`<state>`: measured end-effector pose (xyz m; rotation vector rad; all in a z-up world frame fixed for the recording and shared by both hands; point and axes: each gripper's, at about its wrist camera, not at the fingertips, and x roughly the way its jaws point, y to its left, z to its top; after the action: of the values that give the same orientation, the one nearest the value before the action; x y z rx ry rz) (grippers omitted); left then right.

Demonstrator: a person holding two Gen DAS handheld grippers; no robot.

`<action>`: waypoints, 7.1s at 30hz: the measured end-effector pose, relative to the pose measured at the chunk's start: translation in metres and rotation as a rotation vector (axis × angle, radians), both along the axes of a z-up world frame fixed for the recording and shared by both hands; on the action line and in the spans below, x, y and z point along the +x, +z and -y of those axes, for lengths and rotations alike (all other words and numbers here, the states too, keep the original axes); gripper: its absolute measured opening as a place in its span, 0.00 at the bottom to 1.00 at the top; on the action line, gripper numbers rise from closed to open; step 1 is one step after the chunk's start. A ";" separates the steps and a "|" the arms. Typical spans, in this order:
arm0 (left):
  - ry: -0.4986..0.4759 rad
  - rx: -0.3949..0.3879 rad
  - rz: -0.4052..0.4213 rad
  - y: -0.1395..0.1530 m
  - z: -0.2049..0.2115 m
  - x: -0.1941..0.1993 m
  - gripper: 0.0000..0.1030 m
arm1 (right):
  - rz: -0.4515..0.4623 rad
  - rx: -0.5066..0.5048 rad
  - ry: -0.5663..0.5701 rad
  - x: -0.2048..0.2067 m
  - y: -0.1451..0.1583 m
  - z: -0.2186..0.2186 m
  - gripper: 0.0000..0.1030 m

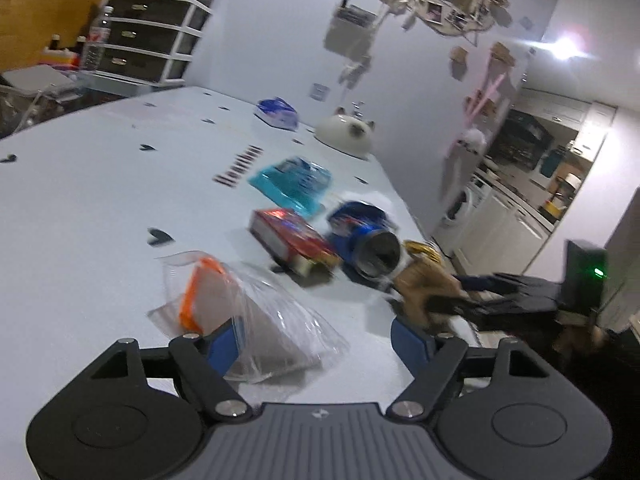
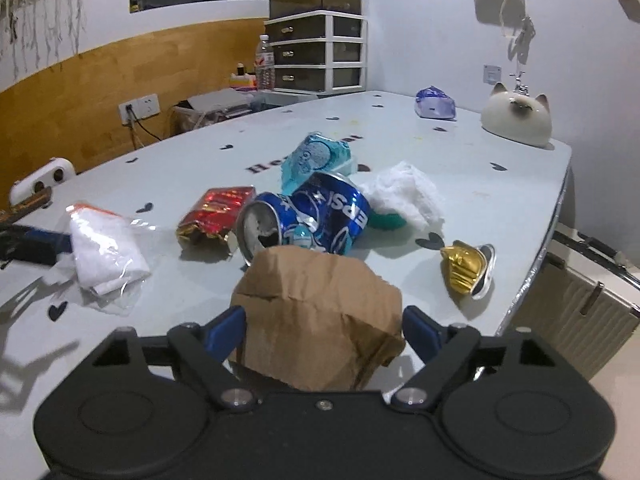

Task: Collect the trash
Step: 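Grasp the brown paper bag with the right tool while the left tool grasps the clear zip bag, then lift the paper bag with the right tool while the left tool lifts the zip bag, then carry the paper bag and zip bag with both tools over the bin, then open both tools over the bin, dropping the paper bag and zip bag, then raise both open tools from the bin and move them back over the table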

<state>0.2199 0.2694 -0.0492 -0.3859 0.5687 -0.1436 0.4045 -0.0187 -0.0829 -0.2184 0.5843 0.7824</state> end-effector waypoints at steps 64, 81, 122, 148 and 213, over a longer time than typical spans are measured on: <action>0.140 0.342 0.105 0.057 0.192 -0.075 0.05 | 0.098 0.193 -0.392 -0.199 0.059 0.117 0.37; -0.100 0.296 0.130 0.040 0.315 -0.058 0.05 | 0.157 0.153 -0.619 -0.230 0.049 0.227 0.37; -0.290 0.231 -0.496 -0.304 0.428 0.180 0.05 | -0.452 0.251 -0.987 -0.055 -0.321 0.334 0.37; -0.504 0.352 -0.673 -0.444 0.454 0.234 0.05 | -0.729 0.138 -0.902 0.019 -0.421 0.338 0.42; -0.362 0.449 -0.701 -0.414 0.433 0.230 0.82 | -0.696 -0.036 -0.868 0.008 -0.403 0.342 0.87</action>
<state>0.4495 -0.1637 -0.4631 0.1273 1.3334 -0.2230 0.4128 -0.3607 -0.4862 0.2901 1.2356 -0.0280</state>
